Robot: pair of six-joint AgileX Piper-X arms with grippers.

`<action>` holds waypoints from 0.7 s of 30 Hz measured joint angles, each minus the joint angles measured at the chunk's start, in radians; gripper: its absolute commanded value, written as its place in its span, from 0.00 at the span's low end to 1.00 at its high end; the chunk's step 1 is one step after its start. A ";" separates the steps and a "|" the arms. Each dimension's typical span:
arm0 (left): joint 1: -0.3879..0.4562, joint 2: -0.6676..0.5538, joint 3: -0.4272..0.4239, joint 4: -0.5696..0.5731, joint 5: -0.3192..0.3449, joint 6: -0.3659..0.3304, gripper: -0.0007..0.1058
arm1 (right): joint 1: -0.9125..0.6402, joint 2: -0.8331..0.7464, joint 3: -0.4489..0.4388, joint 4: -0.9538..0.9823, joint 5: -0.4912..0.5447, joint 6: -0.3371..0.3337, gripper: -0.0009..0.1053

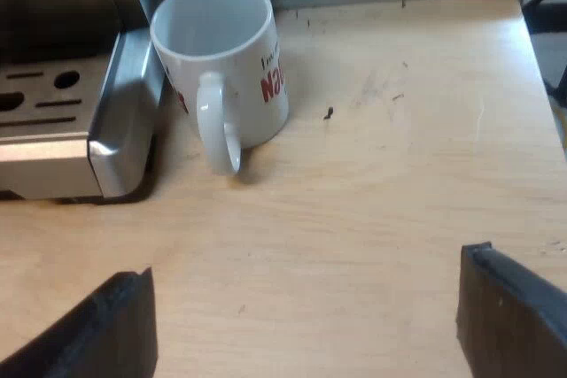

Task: Put the handle in the coffee machine

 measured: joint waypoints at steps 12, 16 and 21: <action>0.000 0.000 0.041 -0.001 0.000 0.000 0.69 | 0.000 0.000 0.096 -0.060 0.000 0.000 0.68; 0.000 0.000 0.041 -0.001 0.000 0.000 0.69 | 0.000 0.000 0.127 -0.065 0.000 0.000 0.68; 0.000 0.000 0.041 -0.001 0.000 0.000 0.69 | 0.000 0.000 0.131 -0.072 0.000 0.010 0.68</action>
